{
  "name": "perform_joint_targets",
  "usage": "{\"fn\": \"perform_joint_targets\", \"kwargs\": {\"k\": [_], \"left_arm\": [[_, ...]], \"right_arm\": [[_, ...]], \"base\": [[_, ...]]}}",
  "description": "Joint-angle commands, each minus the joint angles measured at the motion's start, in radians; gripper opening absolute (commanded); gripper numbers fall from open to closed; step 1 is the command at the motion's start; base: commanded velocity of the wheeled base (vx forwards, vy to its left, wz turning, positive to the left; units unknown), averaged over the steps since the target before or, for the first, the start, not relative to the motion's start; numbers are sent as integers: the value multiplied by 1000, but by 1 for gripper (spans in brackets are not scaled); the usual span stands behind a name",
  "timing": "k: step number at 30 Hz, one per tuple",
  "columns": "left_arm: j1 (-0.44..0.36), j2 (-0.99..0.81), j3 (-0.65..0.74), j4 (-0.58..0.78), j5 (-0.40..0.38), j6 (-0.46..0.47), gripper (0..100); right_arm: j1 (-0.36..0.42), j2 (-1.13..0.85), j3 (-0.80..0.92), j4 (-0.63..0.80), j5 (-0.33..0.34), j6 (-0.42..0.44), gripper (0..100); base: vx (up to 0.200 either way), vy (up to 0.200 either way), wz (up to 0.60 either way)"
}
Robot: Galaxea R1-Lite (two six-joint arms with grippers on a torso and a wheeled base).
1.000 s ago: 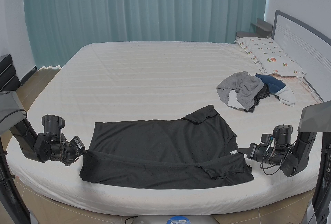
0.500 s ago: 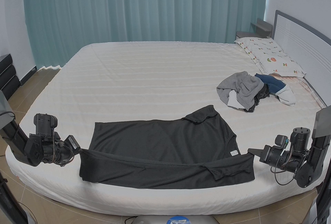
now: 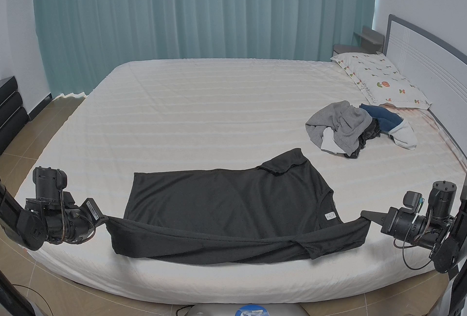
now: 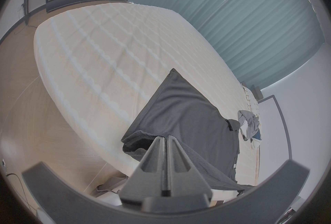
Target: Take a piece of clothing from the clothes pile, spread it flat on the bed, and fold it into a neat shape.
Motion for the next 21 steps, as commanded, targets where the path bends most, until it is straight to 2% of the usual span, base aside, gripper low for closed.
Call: {"fn": "perform_joint_targets", "kwargs": {"k": [1,9,11,13,21], "left_arm": [[3,-25,33,0,5,14,0],[4,-30,82,1,0,39,0],[4,-30,111,1,5,92,0],[6,-30,116,6,7,108,0],[7,22,36,3,13,83,0]], "right_arm": [[10,-86,19,60,0,-4,0],[-4,-138,19,167,0,-23,0],[-4,-162,19,209,-1,-29,0],[-4,-167,19,226,-1,-37,0],[2,-81,-46,220,-4,-52,0]], "base": [[0,0,0],[0,0,0],[0,0,0],[0,0,0],[0,0,0]]}}
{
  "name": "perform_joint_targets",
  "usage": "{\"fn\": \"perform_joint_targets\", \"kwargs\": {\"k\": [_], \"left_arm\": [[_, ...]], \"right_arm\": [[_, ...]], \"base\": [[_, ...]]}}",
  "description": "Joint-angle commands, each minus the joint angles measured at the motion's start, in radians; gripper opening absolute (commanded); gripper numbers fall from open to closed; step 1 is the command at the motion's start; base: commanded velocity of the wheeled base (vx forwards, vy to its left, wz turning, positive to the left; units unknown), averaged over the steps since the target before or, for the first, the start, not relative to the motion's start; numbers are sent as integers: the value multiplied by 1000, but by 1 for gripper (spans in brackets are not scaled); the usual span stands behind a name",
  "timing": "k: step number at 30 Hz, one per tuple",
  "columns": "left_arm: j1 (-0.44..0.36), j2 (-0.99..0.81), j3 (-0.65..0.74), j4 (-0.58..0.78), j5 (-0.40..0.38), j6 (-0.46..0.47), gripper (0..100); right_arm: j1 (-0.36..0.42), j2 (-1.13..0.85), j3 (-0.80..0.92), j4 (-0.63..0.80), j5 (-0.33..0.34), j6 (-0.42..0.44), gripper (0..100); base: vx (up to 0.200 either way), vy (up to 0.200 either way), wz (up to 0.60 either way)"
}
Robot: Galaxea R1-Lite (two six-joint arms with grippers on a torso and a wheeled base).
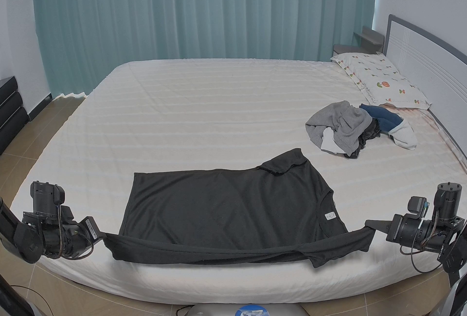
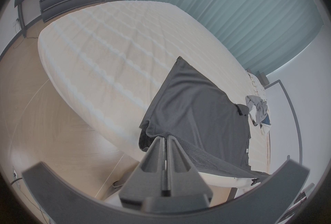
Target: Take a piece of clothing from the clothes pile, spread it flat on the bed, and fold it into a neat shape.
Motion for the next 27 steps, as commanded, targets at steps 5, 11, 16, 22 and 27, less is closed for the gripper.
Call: {"fn": "perform_joint_targets", "kwargs": {"k": [5,11,16,22,27], "left_arm": [[0,152,-131,-2,-2,-78,0],[0,291,-211,-2,-2,-82,0],[-5,362,-281,-2,1,-86,0],[-7,431,-363,-2,6,-121,0],[-10,482,-404,0,7,-121,0]], "right_arm": [[12,144,-166,5,-7,2,0],[12,278,-284,8,-13,3,0],[13,388,-380,7,-28,3,0],[16,480,-491,10,-28,5,0],[16,536,-554,36,-30,5,0]], "base": [[0,0,0],[0,0,0],[0,0,0],[0,0,0],[0,0,0]]}}
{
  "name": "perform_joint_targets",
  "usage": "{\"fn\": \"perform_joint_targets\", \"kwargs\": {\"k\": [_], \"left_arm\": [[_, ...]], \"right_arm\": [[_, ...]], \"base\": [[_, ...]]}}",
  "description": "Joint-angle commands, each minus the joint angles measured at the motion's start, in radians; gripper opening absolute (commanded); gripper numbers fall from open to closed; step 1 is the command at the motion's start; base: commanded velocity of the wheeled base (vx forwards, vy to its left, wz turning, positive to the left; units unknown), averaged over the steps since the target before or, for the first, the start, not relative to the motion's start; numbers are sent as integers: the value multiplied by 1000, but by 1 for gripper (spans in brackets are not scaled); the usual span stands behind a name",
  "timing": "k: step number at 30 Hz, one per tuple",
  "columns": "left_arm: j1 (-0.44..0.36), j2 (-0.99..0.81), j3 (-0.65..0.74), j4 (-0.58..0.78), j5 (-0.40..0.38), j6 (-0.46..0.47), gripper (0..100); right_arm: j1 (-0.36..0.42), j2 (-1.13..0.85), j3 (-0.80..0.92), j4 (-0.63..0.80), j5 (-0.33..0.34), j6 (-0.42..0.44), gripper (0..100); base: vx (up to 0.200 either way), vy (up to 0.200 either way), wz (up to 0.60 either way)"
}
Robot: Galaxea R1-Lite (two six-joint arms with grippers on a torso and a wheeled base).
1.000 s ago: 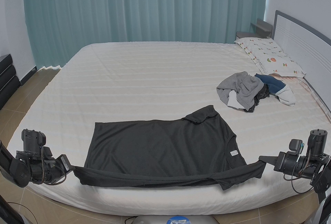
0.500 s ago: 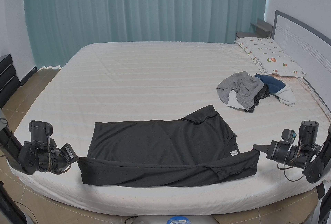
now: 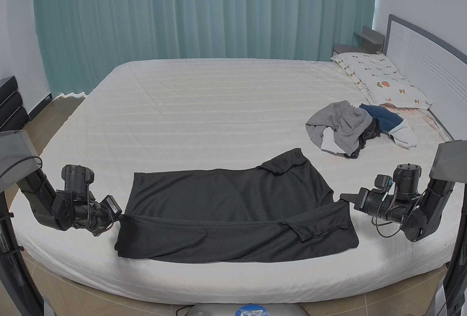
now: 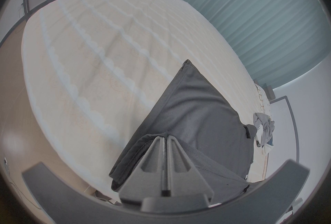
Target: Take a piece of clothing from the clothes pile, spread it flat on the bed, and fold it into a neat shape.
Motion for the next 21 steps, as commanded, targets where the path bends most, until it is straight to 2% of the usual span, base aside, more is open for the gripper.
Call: {"fn": "perform_joint_targets", "kwargs": {"k": [1,8,9,10,14,18,19,21], "left_arm": [[-3,82,-49,1,2,-2,0],[-9,85,-66,8,7,-2,0],[-9,86,-66,8,7,-3,0],[-9,85,-66,8,7,-3,100],[-9,85,-63,6,7,-3,100],[-9,80,-60,6,8,-3,100],[-9,74,-55,6,8,-3,100],[-8,65,-51,5,8,-3,100]], "right_arm": [[1,85,-62,25,1,0,0],[1,113,-95,28,1,5,0],[1,116,-94,28,1,5,100],[1,118,-92,27,1,5,100],[1,108,-88,17,4,12,100],[-4,88,-86,7,4,63,100],[-10,61,-77,-3,7,153,100],[-11,56,-74,-13,7,219,100]], "base": [[0,0,0],[0,0,0],[0,0,0],[0,0,0],[0,0,0],[0,0,0],[0,0,0],[0,0,0]]}}
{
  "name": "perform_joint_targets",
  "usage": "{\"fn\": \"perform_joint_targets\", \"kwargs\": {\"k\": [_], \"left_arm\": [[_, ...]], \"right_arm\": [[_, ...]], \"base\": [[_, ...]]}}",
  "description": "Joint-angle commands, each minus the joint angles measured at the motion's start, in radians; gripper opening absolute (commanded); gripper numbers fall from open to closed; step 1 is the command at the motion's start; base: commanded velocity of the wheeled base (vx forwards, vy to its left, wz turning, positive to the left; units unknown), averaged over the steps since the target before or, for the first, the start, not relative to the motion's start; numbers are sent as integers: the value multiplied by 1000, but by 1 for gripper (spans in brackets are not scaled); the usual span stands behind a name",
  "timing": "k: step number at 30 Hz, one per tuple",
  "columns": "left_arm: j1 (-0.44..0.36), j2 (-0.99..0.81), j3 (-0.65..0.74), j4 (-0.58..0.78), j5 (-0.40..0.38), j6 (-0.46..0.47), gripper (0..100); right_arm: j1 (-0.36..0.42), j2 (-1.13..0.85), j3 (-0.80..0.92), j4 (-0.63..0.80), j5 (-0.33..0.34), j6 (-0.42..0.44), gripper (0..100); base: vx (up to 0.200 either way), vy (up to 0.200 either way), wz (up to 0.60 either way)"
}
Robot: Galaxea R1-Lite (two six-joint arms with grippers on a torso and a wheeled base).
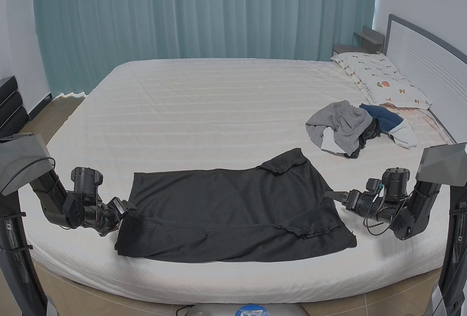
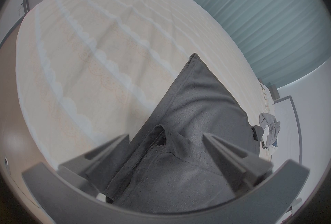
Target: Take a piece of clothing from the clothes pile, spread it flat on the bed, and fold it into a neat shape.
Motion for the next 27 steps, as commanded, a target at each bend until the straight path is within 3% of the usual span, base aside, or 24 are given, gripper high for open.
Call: {"fn": "perform_joint_targets", "kwargs": {"k": [1,3,7,12,27], "left_arm": [[2,-17,9,-2,0,0,100],[2,-43,19,-3,-1,0,100],[8,-49,13,-3,-1,-20,100],[10,-49,-9,-5,-9,-100,100],[11,-39,-12,-6,-14,-108,100]], "right_arm": [[-8,-39,13,-19,3,143,100],[-14,-30,13,-64,4,257,100],[-19,-30,16,-84,3,335,100],[-17,-24,24,-85,1,340,100],[-10,-13,32,-96,0,341,100]], "base": [[0,0,0],[0,0,0],[0,0,0],[0,0,0],[0,40,0]]}}
